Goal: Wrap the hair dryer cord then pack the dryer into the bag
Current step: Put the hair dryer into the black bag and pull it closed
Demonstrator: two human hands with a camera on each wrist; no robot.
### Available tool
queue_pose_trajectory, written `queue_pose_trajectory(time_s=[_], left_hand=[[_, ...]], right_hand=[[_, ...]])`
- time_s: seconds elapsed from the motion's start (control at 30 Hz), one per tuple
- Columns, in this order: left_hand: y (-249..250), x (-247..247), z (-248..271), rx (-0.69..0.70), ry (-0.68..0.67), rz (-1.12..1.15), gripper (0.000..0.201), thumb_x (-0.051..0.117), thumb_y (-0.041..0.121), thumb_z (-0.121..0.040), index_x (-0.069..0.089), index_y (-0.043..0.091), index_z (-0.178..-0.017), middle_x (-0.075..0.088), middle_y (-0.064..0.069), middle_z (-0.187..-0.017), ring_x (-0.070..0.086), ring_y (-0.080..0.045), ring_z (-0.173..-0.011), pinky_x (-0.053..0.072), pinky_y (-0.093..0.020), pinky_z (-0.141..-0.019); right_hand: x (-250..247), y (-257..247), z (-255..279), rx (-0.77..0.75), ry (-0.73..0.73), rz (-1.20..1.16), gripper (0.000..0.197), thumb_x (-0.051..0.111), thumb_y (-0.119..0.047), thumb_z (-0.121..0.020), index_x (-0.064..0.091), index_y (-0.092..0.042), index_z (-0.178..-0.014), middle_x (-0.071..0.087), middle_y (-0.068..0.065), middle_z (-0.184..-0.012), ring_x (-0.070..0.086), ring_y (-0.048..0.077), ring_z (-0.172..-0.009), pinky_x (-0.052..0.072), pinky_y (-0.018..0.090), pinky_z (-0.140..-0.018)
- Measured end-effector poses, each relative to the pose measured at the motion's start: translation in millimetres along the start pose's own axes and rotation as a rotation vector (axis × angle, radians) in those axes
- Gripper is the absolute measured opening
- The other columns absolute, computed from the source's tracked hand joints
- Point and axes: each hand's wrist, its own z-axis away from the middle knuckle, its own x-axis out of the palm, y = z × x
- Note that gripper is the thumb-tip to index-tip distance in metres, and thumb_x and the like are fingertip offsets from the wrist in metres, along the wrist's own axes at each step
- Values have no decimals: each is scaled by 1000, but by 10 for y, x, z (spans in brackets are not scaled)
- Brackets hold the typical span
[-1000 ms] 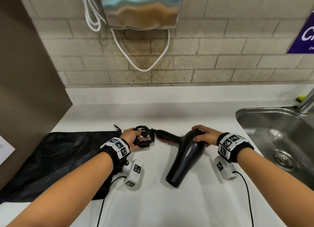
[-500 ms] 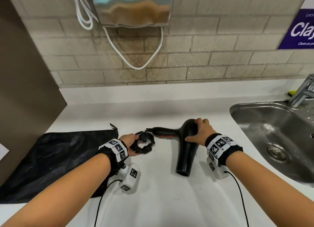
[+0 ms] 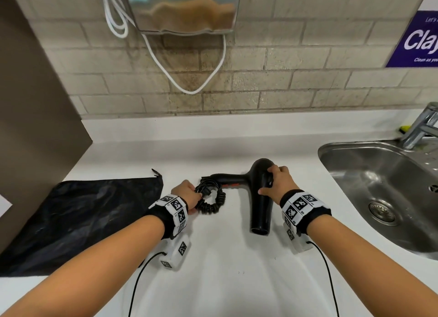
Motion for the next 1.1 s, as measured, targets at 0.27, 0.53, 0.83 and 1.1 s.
queue_pose_trajectory(time_s=[0.27,0.53,0.83,1.1], left_hand=[[36,27,66,99,-10,-158,19,68,18,-81,51,14,-72,67,-11,-87,65,-27,-73,55,-32,-70],[76,110,158,44,-93,-112,21,71,14,-75,51,11,-69,63,-9,-67,62,-27,-69,56,-39,-76],[45,61,195,120,-22,-177,21,74,19,-75,59,16,-89,64,-7,-99,61,-22,-89,52,-30,-82],[37,-119,280,81,-152,-175,37,68,28,-81,54,20,-115,60,-1,-100,60,-16,-80,46,-23,-58]], right_hand=[[-25,24,47,-40,-36,82,64,66,-18,-80,35,-9,-135,26,10,-140,51,30,-115,42,33,-102],[-64,46,71,-28,-74,116,69,67,-17,-80,32,-10,-139,24,11,-142,47,31,-120,38,37,-105],[43,0,172,-44,-62,223,58,60,-22,-84,33,-7,-133,23,12,-143,39,33,-123,43,41,-98],[78,-233,304,-201,-160,222,48,58,-31,-85,46,-13,-128,32,9,-137,42,30,-121,41,39,-102]])
